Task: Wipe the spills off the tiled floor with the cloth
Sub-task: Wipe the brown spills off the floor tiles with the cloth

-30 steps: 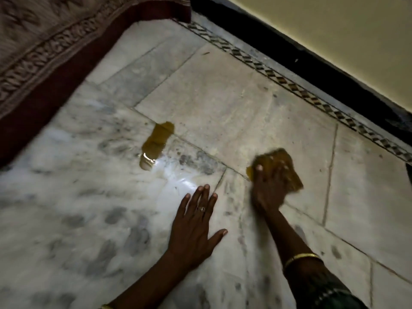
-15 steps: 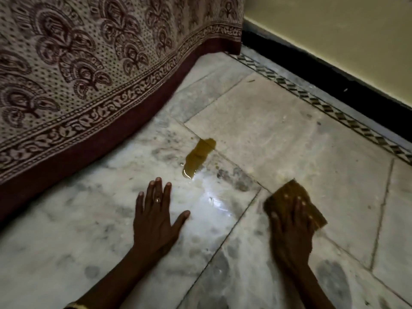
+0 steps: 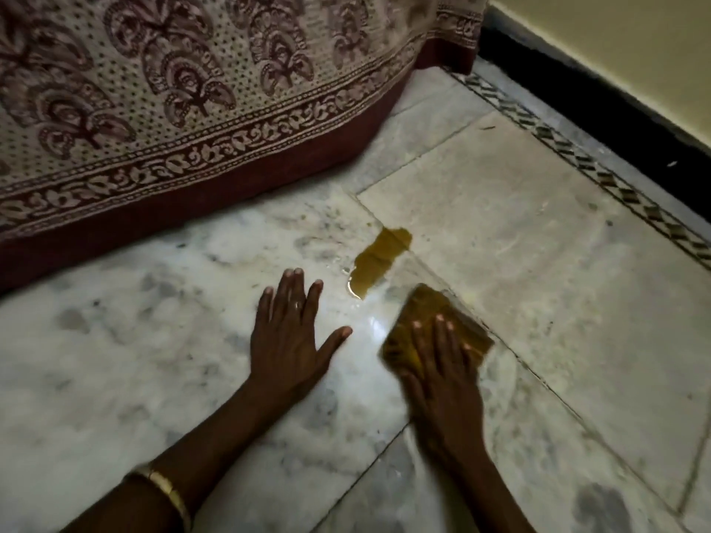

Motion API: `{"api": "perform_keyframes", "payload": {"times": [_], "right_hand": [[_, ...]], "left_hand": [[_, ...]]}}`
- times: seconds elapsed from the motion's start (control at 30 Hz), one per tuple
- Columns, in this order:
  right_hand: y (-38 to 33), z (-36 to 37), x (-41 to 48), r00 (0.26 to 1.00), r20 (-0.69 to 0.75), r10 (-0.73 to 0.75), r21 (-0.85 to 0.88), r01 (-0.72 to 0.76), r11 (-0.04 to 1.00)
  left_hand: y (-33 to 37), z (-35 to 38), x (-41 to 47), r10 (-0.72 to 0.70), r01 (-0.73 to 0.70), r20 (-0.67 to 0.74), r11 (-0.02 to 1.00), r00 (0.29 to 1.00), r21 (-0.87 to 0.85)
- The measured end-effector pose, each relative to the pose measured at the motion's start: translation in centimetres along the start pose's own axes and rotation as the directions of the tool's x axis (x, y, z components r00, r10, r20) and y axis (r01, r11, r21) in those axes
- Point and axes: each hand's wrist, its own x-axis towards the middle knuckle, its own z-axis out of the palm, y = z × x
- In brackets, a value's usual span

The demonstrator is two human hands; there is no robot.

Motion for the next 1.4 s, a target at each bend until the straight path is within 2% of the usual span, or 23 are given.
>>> {"api": "perform_keyframes", "payload": {"times": [0.07, 0.17, 0.23, 0.3, 0.37, 0.43, 0.53, 0.6, 0.73, 0.8, 0.9, 1.0, 1.07, 1.13, 1.2, 1.3, 1.4], "right_hand": [[2.0, -0.5, 1.3, 0.991, -0.041, 0.125, 0.072, -0.122, 0.990], [3.9, -1.3, 7.4, 0.907, -0.080, 0.413, 0.279, -0.377, 0.883], [3.7, -2.0, 13.1, 0.879, -0.080, 0.469, 0.410, -0.400, 0.820], [2.0, -2.4, 18.4, 0.908, -0.087, 0.409, 0.532, -0.305, 0.790], [-1.0, -2.1, 21.6, 0.947, -0.057, 0.317, 0.583, -0.227, 0.780], [-4.2, -1.3, 22.0, 0.982, -0.029, 0.189, 0.508, -0.148, 0.849], [-7.4, 0.1, 18.0, 0.996, 0.012, -0.090, 0.327, 0.081, 0.941], [-8.1, 0.6, 13.7, 0.972, 0.020, -0.234, 0.224, 0.224, 0.949], [-4.9, 0.7, 7.0, 0.917, 0.015, -0.399, 0.015, 0.399, 0.917], [-2.2, 0.1, 5.7, 0.919, 0.029, -0.392, -0.044, 0.393, 0.918], [-0.4, -0.8, 7.9, 0.976, 0.004, -0.219, -0.026, 0.219, 0.975], [-2.5, -1.0, 13.5, 0.999, -0.054, 0.004, 0.078, 0.000, 0.997], [-5.0, -0.7, 17.9, 0.998, -0.048, 0.034, 0.112, -0.029, 0.993], [-8.2, 0.0, 21.0, 0.998, -0.022, -0.051, 0.121, 0.053, 0.991], [-11.6, 0.9, 21.8, 0.977, -0.013, -0.211, 0.118, 0.211, 0.970], [-14.9, 1.9, 19.8, 0.895, -0.043, -0.444, 0.128, 0.445, 0.886], [-15.0, 2.6, 15.2, 0.831, -0.010, -0.556, 0.165, 0.550, 0.819]], "left_hand": [[-1.7, -0.2, 1.6, -0.001, 0.001, 0.007, 1.000, 1.000, 0.015], [-2.8, 0.1, 2.0, 0.021, -0.021, 0.012, 1.000, 1.000, -0.006], [-2.9, 0.3, 1.9, 0.015, -0.015, 0.002, 1.000, 1.000, -0.016], [-2.9, 0.3, 2.0, 0.013, -0.013, -0.003, 1.000, 1.000, -0.024], [-3.1, 0.2, 2.0, 0.010, -0.010, -0.010, 0.999, 1.000, -0.038], [-3.1, 0.1, 2.0, 0.008, -0.008, -0.007, 0.998, 1.000, -0.058], [-3.2, 0.0, 1.9, 0.012, -0.014, -0.022, 0.995, 1.000, -0.104], [-3.2, -0.3, 1.7, 0.017, -0.020, -0.024, 0.990, 1.000, -0.141], [-3.1, -0.4, 1.3, 0.027, -0.029, -0.014, 0.984, 1.000, -0.178], [-3.3, -0.6, 1.3, 0.030, -0.033, -0.018, 0.982, 0.999, -0.185], [-3.3, -0.6, 1.2, 0.045, -0.051, -0.038, 0.981, 0.998, -0.185], [-3.3, -0.5, 1.2, 0.042, -0.048, -0.036, 0.979, 0.998, -0.197], [-3.4, -0.5, 1.3, 0.039, -0.048, -0.048, 0.976, 0.998, -0.211], [-3.5, -0.6, 1.3, 0.033, -0.054, -0.084, 0.965, 0.996, -0.258], [-3.7, -0.7, 1.1, 0.000, -0.044, -0.131, 0.940, 0.991, -0.337], [-3.9, -1.1, 1.2, -0.105, 0.001, -0.202, 0.889, 0.974, -0.458], [-4.8, -2.1, 0.2, -0.157, 0.012, -0.260, 0.876, 0.953, -0.482]]}}
